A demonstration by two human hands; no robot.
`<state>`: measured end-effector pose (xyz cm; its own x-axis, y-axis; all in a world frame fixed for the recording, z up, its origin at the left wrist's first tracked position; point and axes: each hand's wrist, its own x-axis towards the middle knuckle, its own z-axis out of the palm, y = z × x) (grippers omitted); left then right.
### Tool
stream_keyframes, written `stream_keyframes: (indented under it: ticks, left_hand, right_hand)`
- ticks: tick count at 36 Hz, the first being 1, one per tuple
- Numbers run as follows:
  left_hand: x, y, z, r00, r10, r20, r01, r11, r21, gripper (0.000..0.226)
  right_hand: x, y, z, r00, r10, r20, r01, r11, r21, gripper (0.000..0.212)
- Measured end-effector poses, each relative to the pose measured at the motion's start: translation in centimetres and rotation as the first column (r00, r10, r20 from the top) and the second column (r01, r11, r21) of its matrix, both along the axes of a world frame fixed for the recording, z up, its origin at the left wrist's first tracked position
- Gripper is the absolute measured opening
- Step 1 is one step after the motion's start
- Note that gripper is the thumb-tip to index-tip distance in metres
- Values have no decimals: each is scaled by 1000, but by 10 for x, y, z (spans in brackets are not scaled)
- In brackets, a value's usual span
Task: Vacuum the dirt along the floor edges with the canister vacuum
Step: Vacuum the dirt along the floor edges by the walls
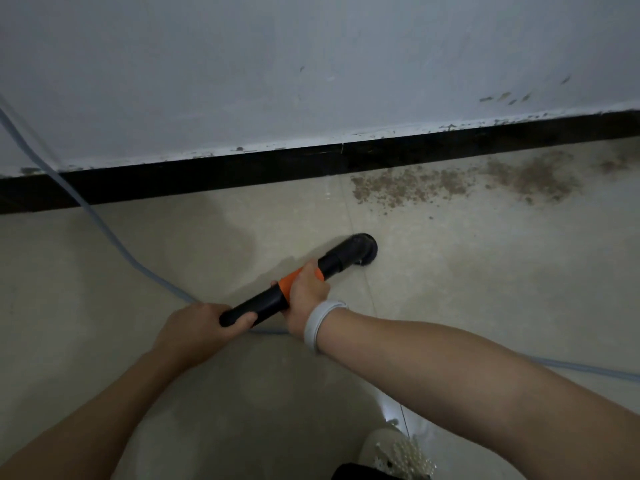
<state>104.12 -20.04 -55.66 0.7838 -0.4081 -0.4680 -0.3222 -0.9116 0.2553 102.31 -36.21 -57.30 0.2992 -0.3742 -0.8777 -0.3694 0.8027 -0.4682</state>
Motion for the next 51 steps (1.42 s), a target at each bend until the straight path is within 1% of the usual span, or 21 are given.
stream_keyframes:
  ticks: [3,5,8,11,13,15,19,23,26,29,32,33,35,38,40,43,45,46,48,49,51]
  left_hand:
    - [9,1,9,998,-53,-27,54,998,23,52]
    - [19,-3,17,997,-72,-33,72,997,15,55]
    - [33,-13,27,993,-108,-42,109,994,13,57]
    - [33,-28,32,991,-137,9,136,991,10,58]
    - [26,-36,29,994,-104,25,104,995,-11,59]
    - [16,-39,21,999,-47,23,48,997,-52,59]
    - [-1,-32,3,999,37,-39,-41,992,-123,58]
    - [-14,-10,-9,993,95,-65,-103,987,-125,60]
    - [-17,8,-11,992,95,-83,-105,985,-136,60]
    - [-20,20,-11,996,44,-79,-53,992,-117,55]
    - [-28,28,-13,996,-27,-86,17,993,-116,79]
    - [-31,28,-13,996,-41,-85,30,992,-126,83]
    - [-40,27,-12,994,-69,-89,56,989,-135,78]
    - [-45,19,-6,991,-95,-95,84,990,-117,58]
    - [-43,11,-1,992,-79,-94,70,993,-92,55]
    - [-35,-3,5,996,-26,-89,20,998,-66,57]
    - [-29,-12,7,997,17,-79,-22,997,-68,58]
    - [-28,-16,9,997,34,-72,-39,997,-69,60]
    - [-25,-24,11,997,51,-58,-54,997,-56,62]
    - [-23,-27,13,997,56,-51,-58,997,-46,63]
    - [-20,-36,17,996,72,-46,-73,997,-40,64]
  right_hand:
    - [0,3,1,1000,-4,-27,4,1000,0,37]
    - [4,0,2,1000,1,-7,-1,1000,9,41]
    - [11,-9,6,999,-37,16,36,999,37,50]
    - [15,-23,13,996,-58,62,55,997,47,45]
    - [18,-32,17,995,-54,81,51,998,38,44]
    - [20,-36,17,996,-30,86,30,1000,-4,49]
    - [13,-29,10,998,35,60,-30,996,-82,51]
    - [6,-6,12,996,78,52,-72,990,-121,44]
    - [1,14,12,997,54,59,-46,991,-124,37]
    - [-14,27,10,999,-30,31,33,993,-111,32]
    - [-38,33,7,994,-106,17,107,990,-88,30]
    - [-46,33,7,993,-117,10,118,990,-77,31]
    - [-58,32,8,990,-138,-12,137,988,-66,37]
    - [-63,26,14,988,-155,-20,153,986,-72,44]
    - [-57,19,17,990,-138,-18,136,988,-71,44]
    - [-37,4,25,996,-90,15,90,994,-59,40]
    - [-24,-7,28,998,-51,35,53,997,-49,44]
    - [-19,-12,29,999,-19,36,20,999,-44,46]
    - [-13,-21,29,997,65,32,-64,997,-33,42]
    - [-10,-27,28,991,131,19,-130,991,-34,39]
    - [-8,-42,27,969,246,-7,-246,969,-24,39]
